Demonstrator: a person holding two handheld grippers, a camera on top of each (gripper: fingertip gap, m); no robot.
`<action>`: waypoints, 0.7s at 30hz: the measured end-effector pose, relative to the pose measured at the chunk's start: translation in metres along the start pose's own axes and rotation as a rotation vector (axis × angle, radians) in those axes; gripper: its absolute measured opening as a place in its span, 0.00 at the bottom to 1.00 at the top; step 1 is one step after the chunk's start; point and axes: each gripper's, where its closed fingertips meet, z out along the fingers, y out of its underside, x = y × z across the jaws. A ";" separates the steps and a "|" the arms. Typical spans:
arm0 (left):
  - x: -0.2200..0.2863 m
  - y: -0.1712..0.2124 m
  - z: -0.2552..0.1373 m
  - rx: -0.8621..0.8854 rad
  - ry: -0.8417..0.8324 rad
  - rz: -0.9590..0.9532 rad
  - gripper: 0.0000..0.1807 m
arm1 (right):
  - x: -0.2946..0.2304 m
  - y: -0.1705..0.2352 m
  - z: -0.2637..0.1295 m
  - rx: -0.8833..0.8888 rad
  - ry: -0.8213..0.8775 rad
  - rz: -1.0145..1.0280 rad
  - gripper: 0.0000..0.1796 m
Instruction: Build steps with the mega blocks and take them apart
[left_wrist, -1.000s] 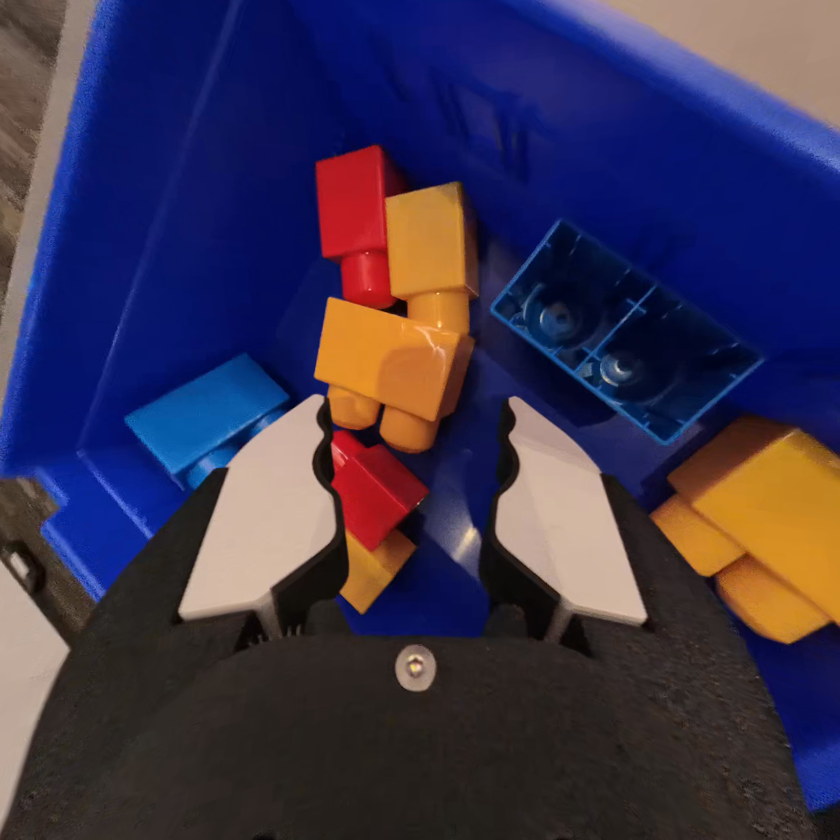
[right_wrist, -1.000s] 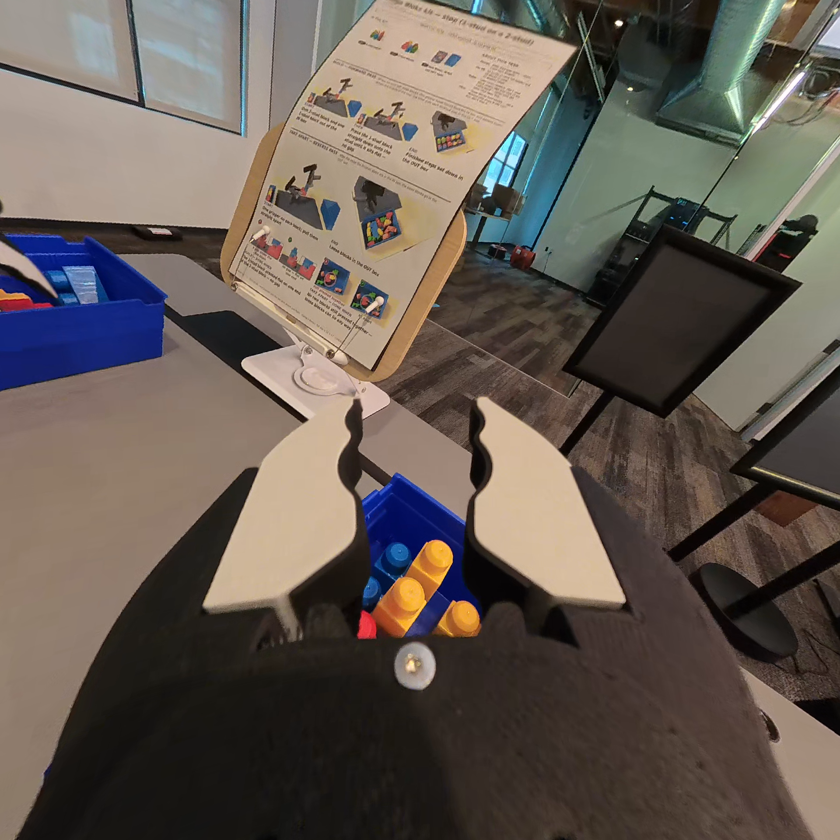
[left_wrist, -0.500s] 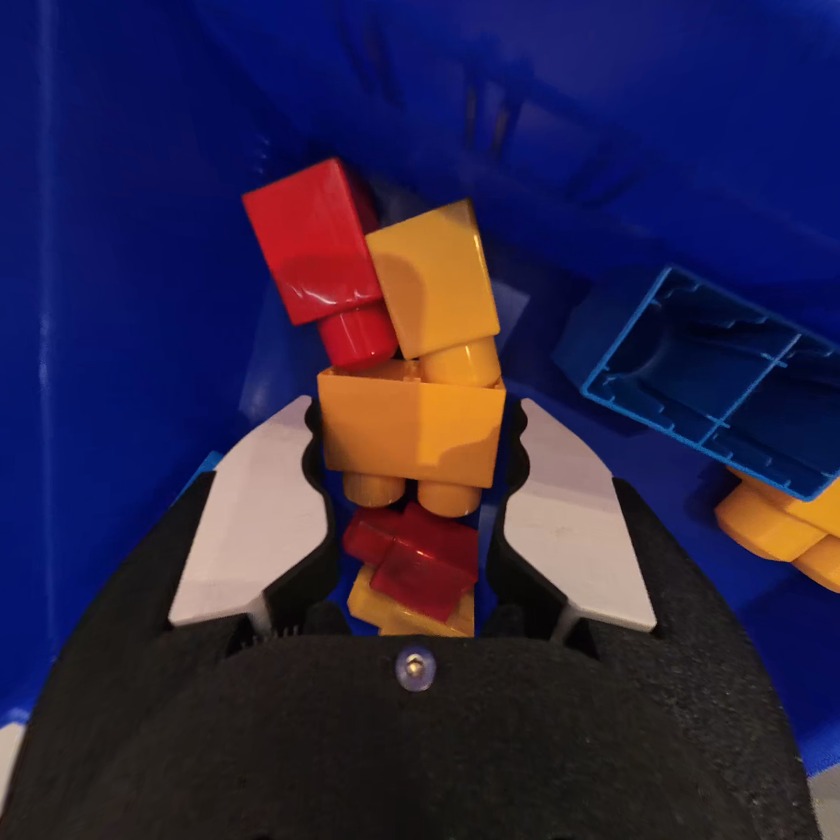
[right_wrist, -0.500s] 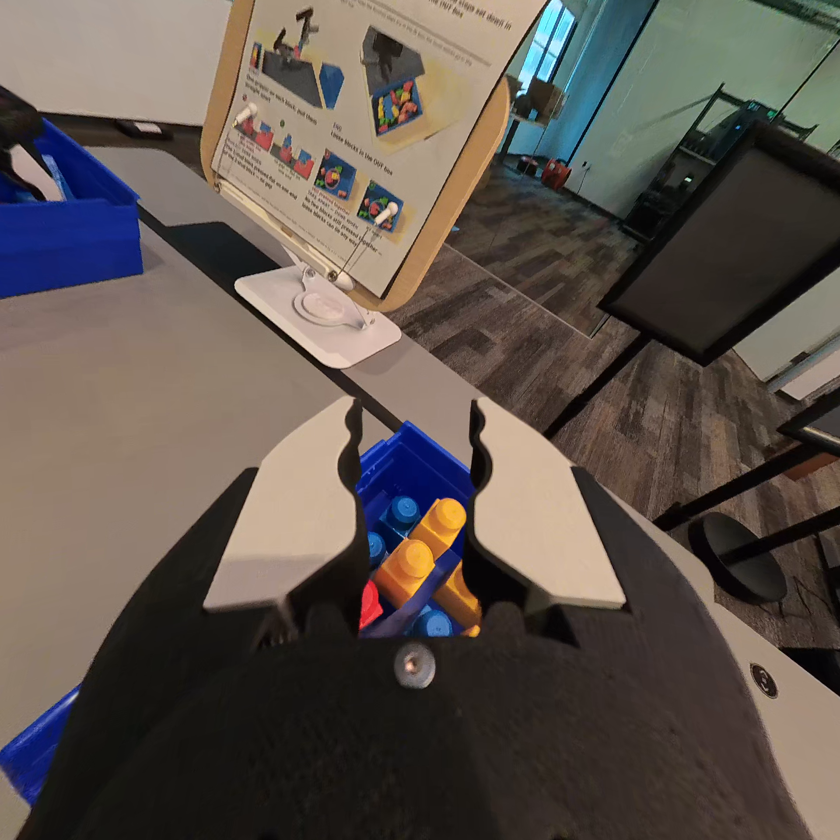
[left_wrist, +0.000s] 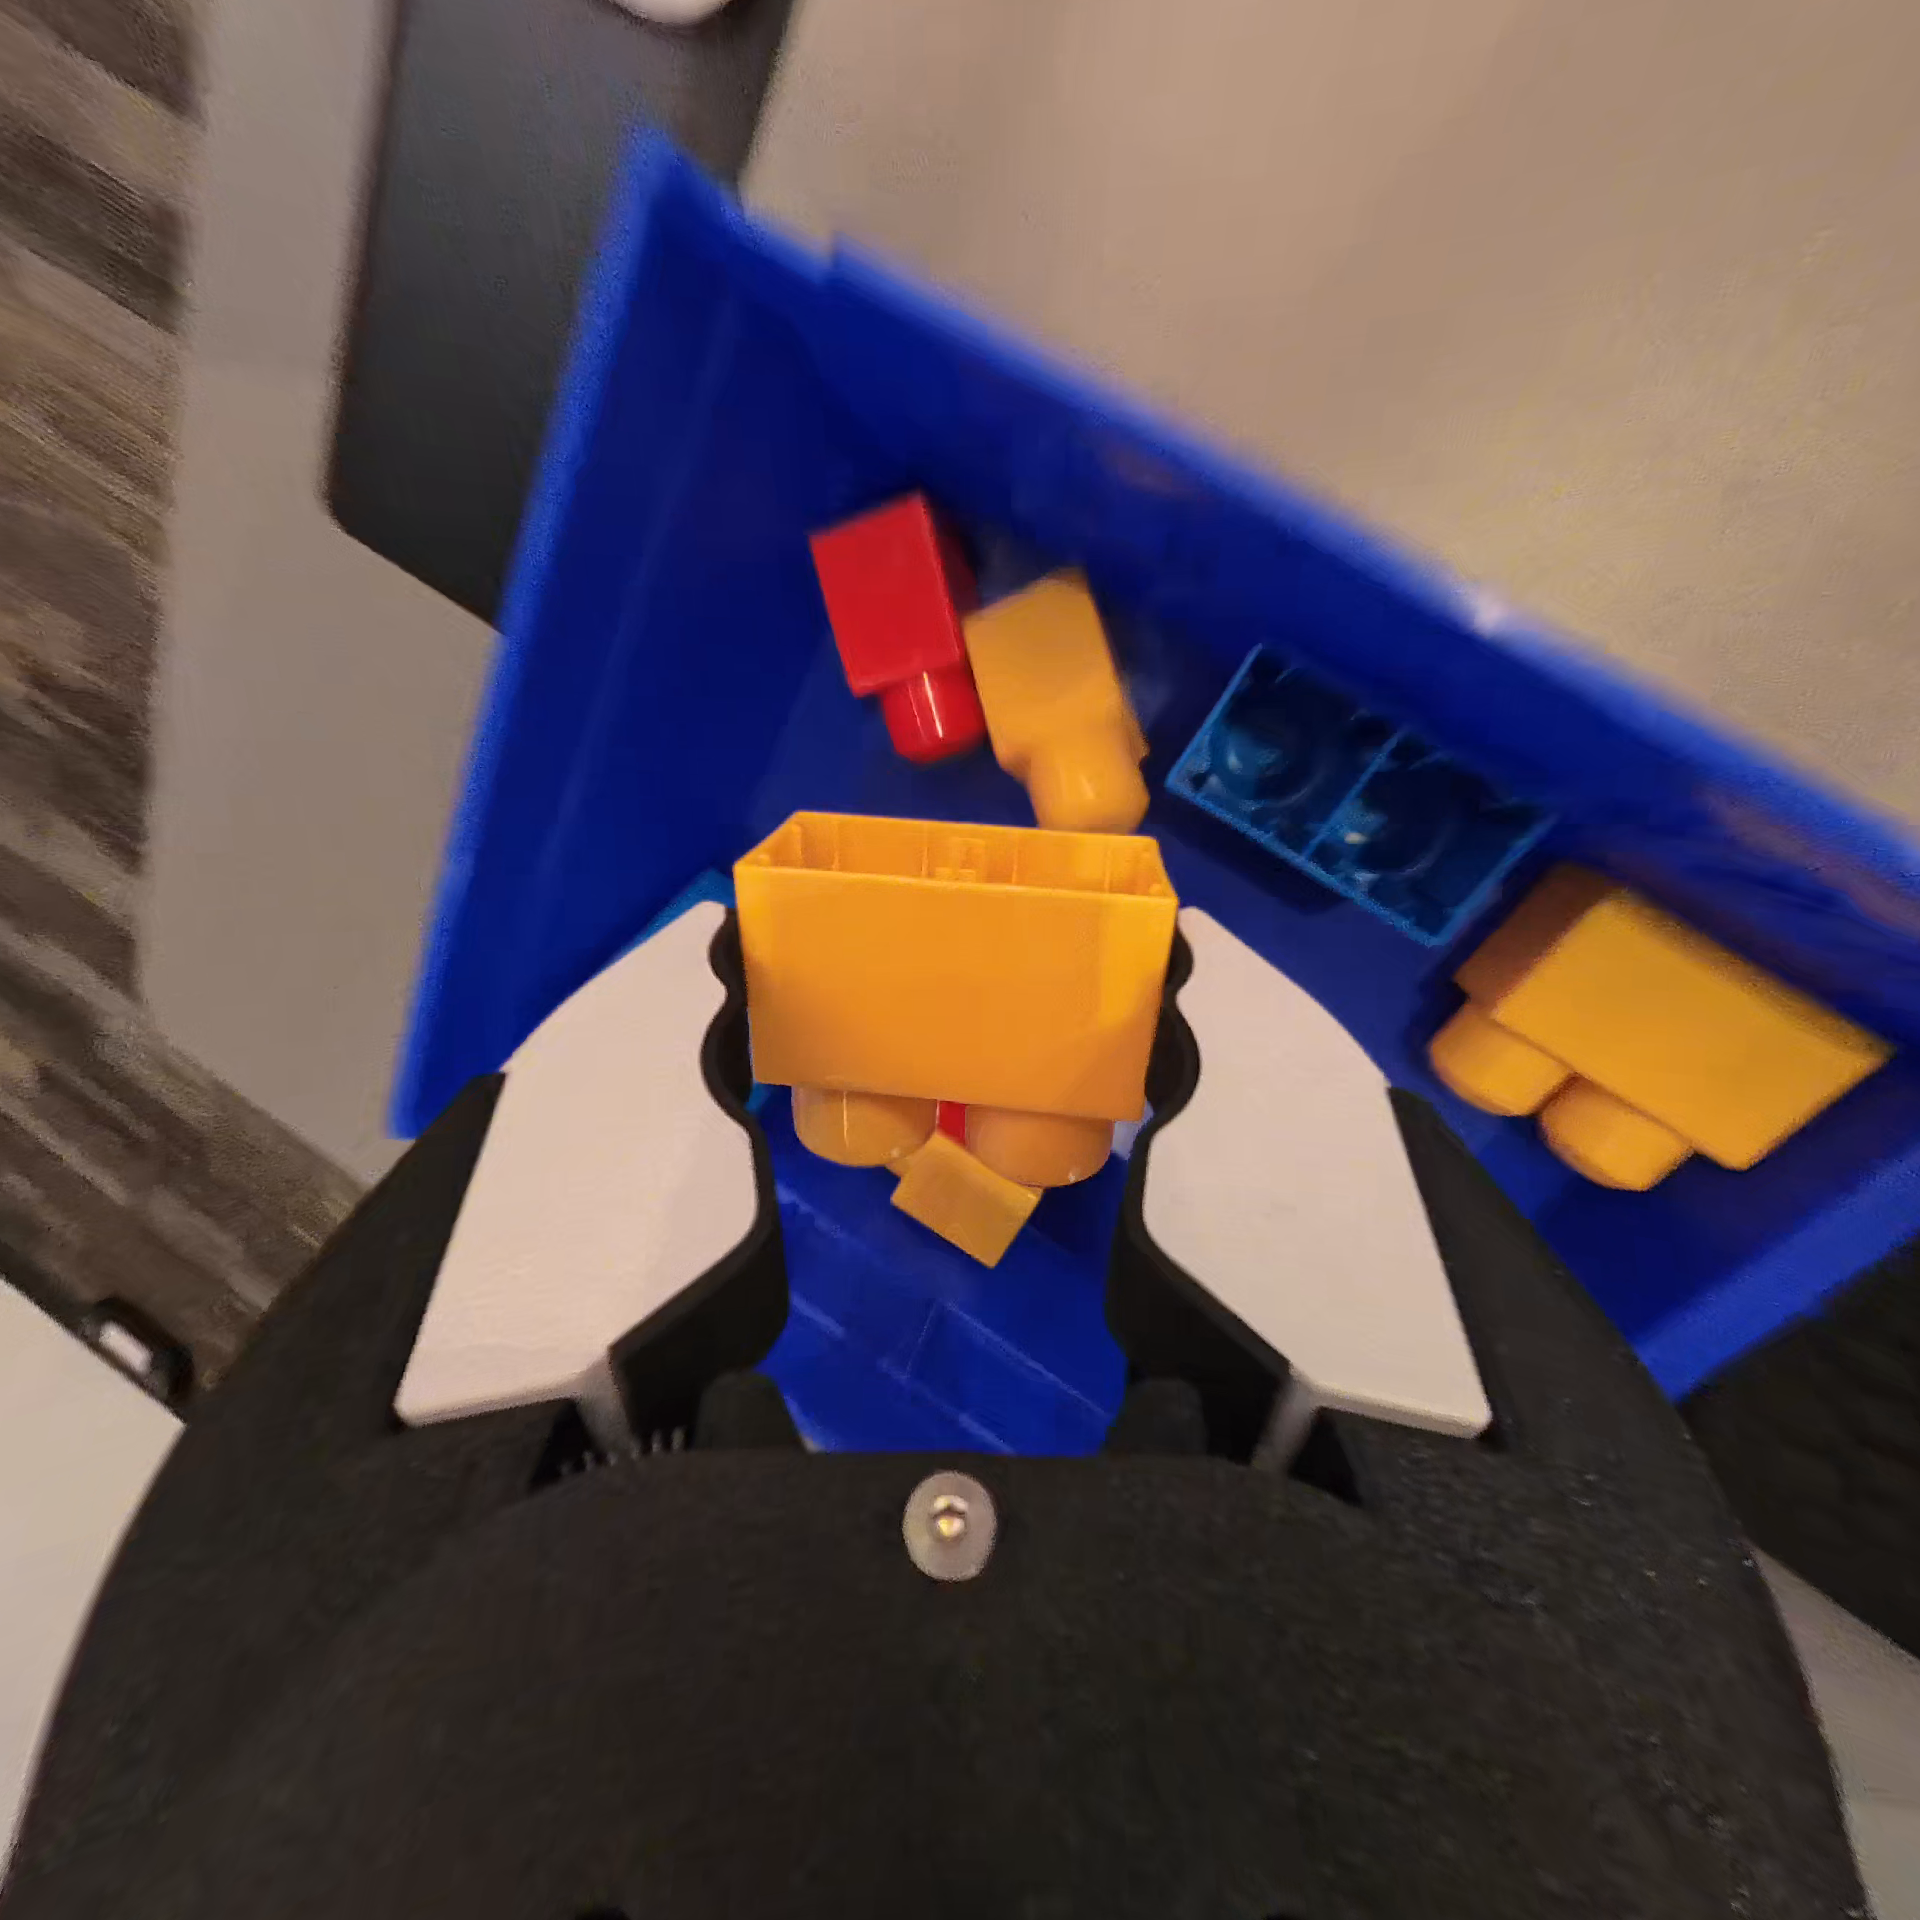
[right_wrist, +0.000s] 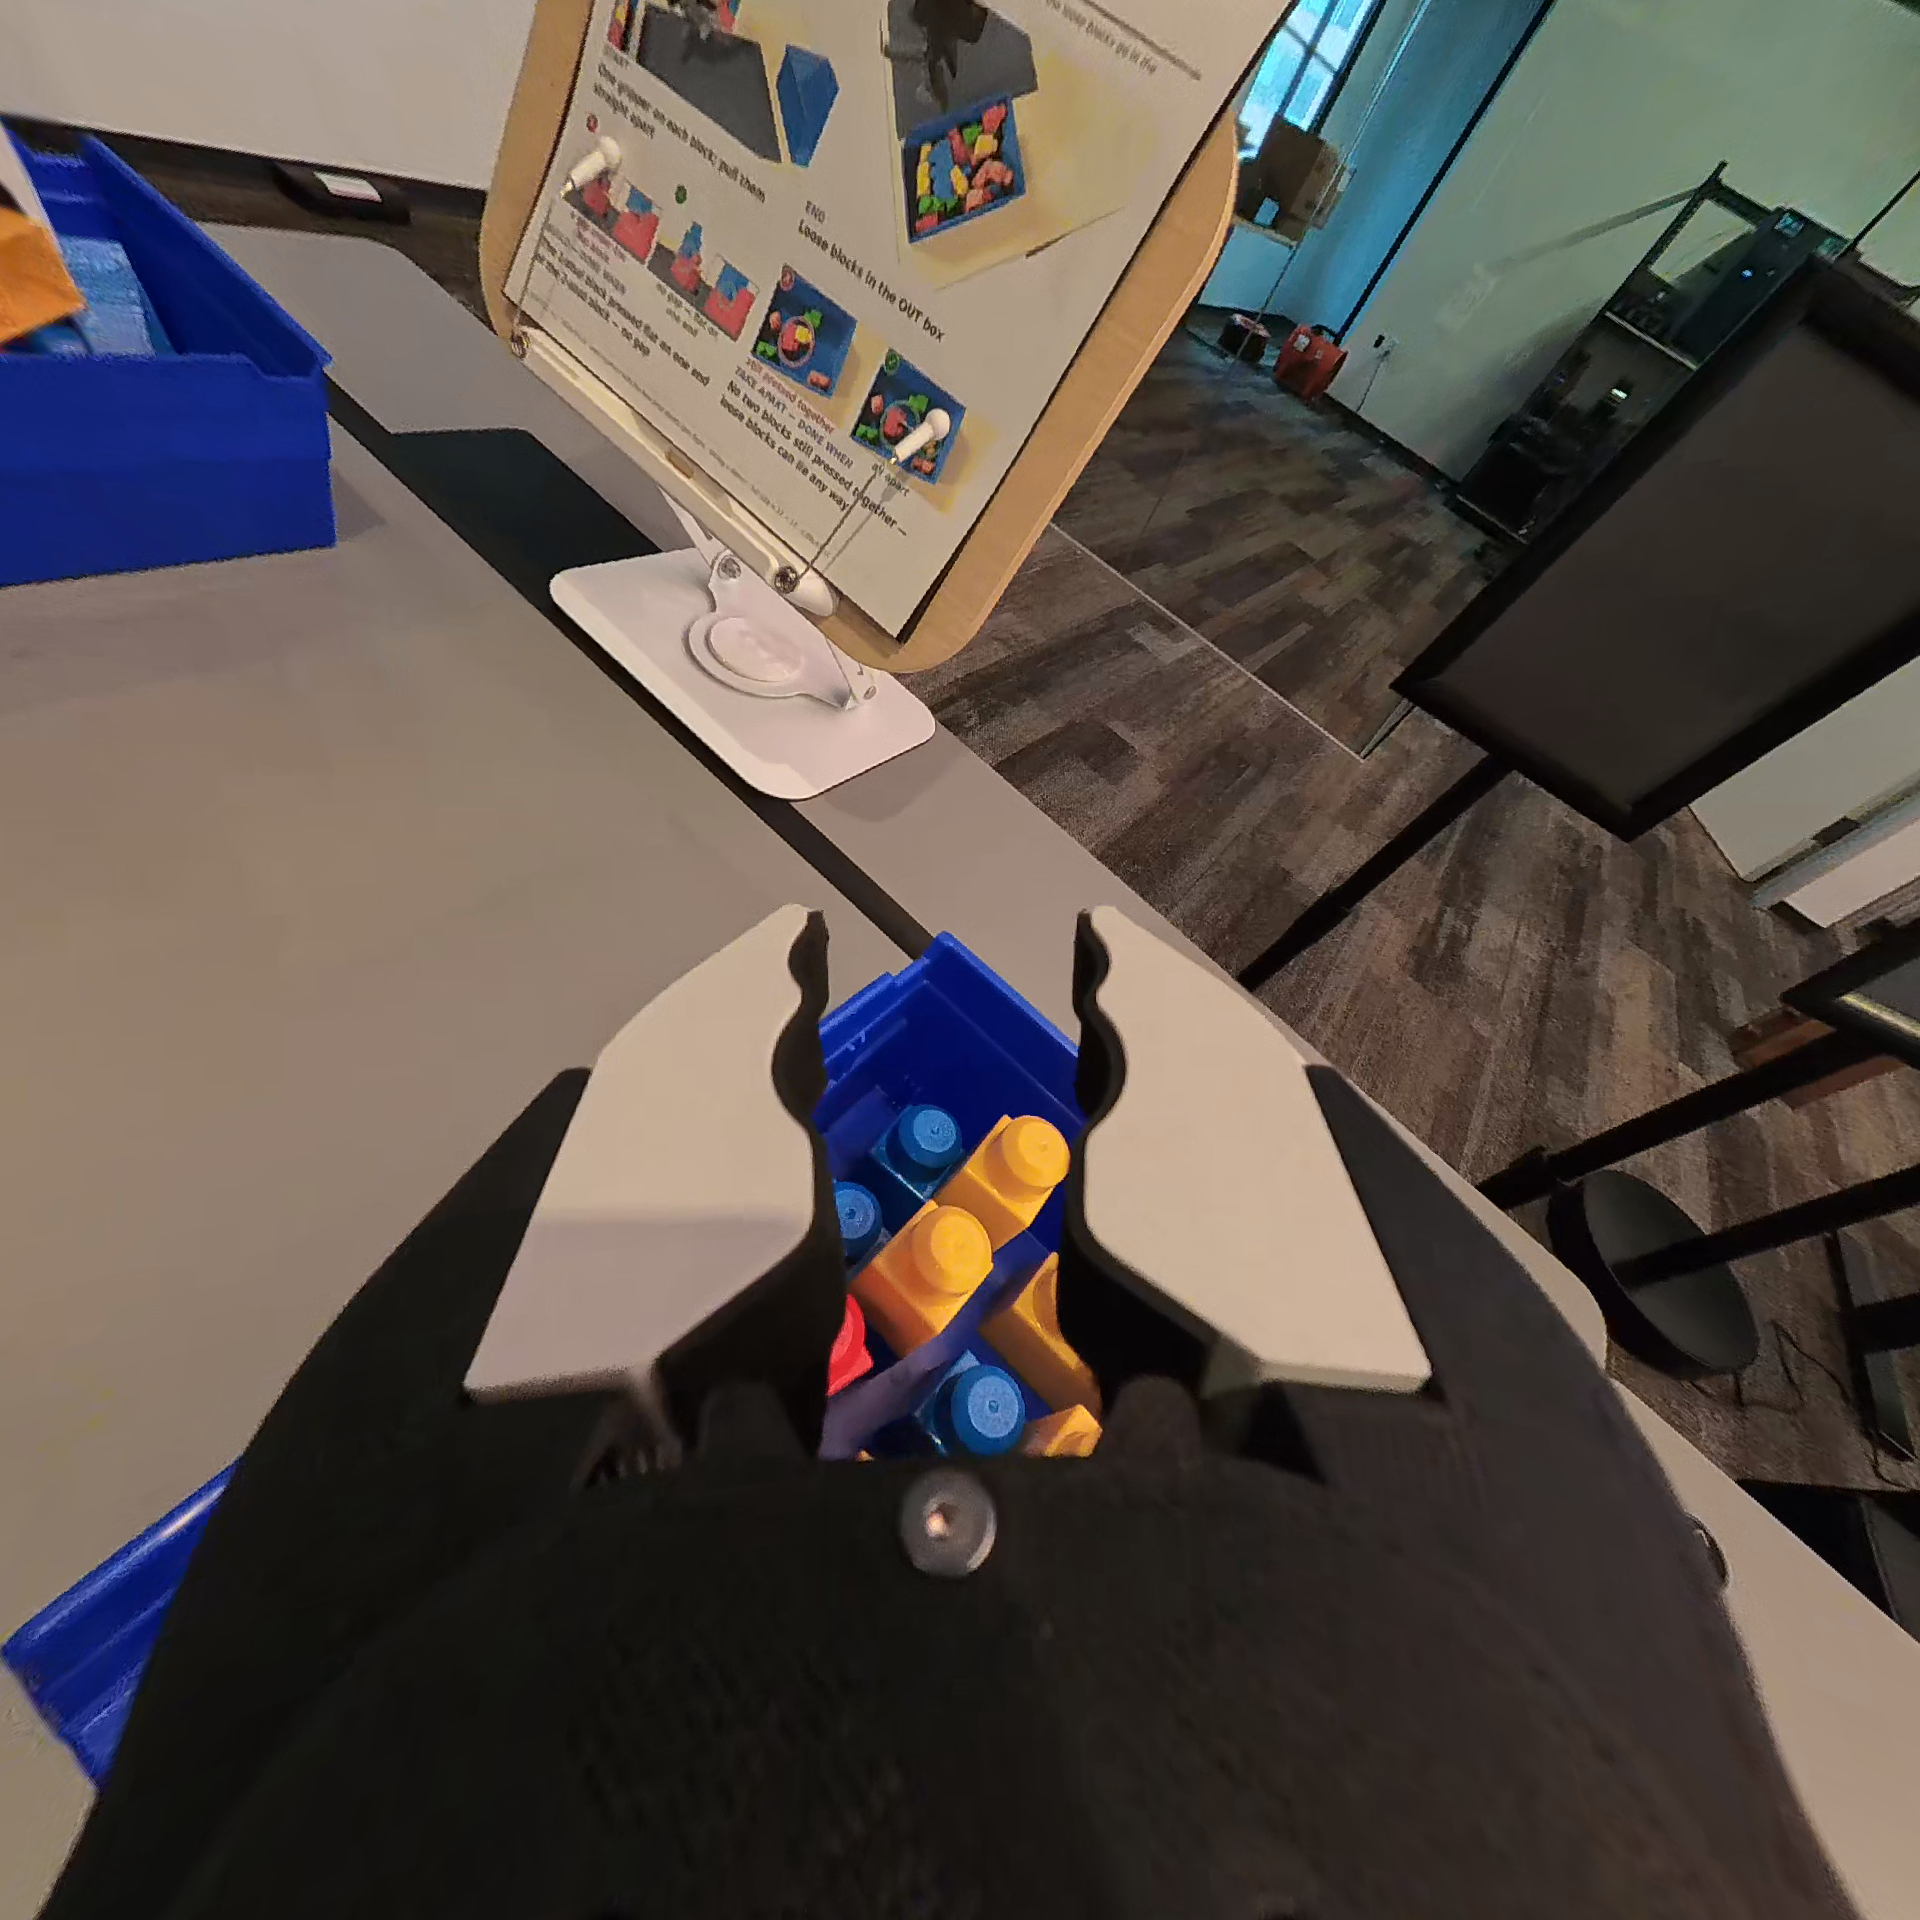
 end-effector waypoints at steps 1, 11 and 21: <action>0.002 -0.015 -0.019 0.040 -0.024 0.016 0.42 | 0.000 -0.003 -0.002 0.013 -0.002 0.006 0.26; 0.186 -0.151 -0.032 0.120 0.132 0.588 0.42 | -0.005 -0.030 -0.033 0.130 -0.031 0.013 0.26; 0.284 -0.174 0.051 0.146 0.345 0.684 0.42 | 0.005 -0.033 -0.050 0.174 -0.040 0.063 0.26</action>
